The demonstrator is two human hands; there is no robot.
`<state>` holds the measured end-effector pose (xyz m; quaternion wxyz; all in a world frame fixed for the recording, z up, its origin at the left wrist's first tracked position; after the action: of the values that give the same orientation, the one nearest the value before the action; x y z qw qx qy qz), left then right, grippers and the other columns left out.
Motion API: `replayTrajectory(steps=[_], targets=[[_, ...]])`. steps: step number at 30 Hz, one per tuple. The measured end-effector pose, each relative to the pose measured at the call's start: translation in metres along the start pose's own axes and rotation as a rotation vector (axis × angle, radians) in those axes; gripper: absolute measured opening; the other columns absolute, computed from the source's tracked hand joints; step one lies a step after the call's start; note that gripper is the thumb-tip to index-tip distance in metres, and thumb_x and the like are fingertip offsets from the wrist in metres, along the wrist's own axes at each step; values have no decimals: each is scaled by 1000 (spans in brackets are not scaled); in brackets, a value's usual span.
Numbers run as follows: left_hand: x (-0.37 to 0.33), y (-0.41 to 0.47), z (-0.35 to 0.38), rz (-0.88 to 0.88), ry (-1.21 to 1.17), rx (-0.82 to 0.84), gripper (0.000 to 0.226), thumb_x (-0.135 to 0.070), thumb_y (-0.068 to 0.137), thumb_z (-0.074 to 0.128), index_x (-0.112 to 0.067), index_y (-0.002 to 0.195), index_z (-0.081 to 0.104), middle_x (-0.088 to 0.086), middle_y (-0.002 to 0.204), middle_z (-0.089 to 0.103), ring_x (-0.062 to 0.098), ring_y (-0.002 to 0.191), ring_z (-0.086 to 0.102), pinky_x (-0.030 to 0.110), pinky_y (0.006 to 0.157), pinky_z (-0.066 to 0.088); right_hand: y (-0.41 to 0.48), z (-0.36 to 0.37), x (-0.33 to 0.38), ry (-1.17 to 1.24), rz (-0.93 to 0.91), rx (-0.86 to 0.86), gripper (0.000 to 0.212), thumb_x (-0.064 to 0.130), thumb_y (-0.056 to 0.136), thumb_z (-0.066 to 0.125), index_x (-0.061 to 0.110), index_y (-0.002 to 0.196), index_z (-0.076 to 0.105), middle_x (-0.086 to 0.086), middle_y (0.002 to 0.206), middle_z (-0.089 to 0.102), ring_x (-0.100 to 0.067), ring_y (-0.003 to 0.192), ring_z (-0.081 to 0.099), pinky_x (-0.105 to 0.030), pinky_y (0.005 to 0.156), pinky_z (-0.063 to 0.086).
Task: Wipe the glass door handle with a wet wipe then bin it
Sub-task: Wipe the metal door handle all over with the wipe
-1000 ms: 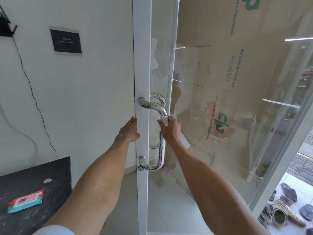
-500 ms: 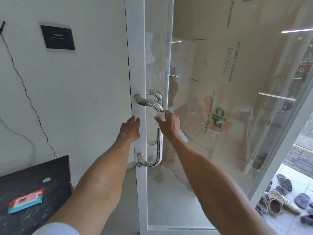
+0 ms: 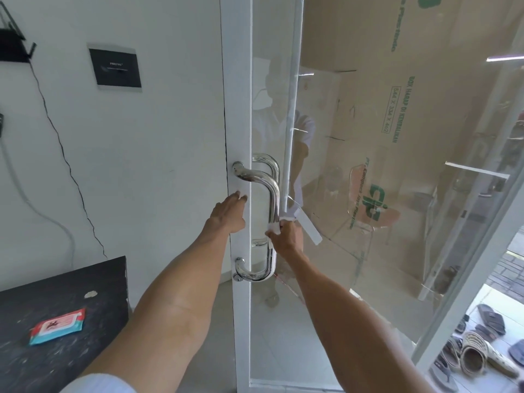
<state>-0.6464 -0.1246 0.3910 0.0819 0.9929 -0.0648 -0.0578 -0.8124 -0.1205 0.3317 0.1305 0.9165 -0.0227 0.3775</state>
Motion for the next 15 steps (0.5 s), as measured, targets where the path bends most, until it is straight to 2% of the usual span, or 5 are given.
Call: replayTrajectory(steps=[5, 7, 10, 12, 15], targets=[[3, -3, -7, -10, -1, -46, 70, -2, 89, 51, -12, 153, 23, 8, 162, 14, 26, 147, 23, 45, 113, 31, 6, -24, 27, 78, -76, -93, 37, 37, 85, 70, 5, 104, 66, -13, 94, 72, -29, 85, 65, -28, 66, 42], [2, -5, -18, -1, 16, -160, 62, -4, 88, 54, -10, 147, 36, 10, 157, 27, 28, 141, 34, 44, 106, 38, 9, -47, 49, 132, -136, -173, 41, 38, 87, 68, 6, 112, 65, -12, 101, 73, -28, 90, 67, -28, 70, 46], [1, -13, -46, -2, 8, -413, 44, -2, 81, 56, -7, 125, 53, 10, 129, 53, 31, 113, 55, 41, 86, 48, 11, -73, 77, 126, -216, -259, 42, 37, 87, 67, 11, 120, 63, -11, 108, 72, -29, 99, 65, -29, 74, 44], [1, -20, -65, -5, -29, -542, 41, 0, 78, 58, -7, 118, 54, 11, 116, 57, 32, 102, 58, 41, 76, 49, 10, -75, 83, 93, -239, -263, 40, 34, 87, 68, 11, 119, 64, -12, 110, 72, -30, 100, 64, -29, 73, 43], [-4, -28, -85, 34, -6, -681, 49, 3, 72, 61, -7, 119, 53, 12, 113, 57, 32, 96, 59, 39, 69, 51, 8, -62, 68, 101, -194, -232, 37, 34, 87, 69, 7, 112, 64, -13, 106, 72, -31, 96, 64, -26, 69, 37]])
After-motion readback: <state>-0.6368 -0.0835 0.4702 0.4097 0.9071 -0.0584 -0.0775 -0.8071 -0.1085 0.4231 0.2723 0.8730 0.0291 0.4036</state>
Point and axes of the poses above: each hand's wrist, its own y-axis towards the middle knuckle, its own z-axis out of the palm, x = y × z, the point moved 10 cm from there along y, towards the middle knuckle
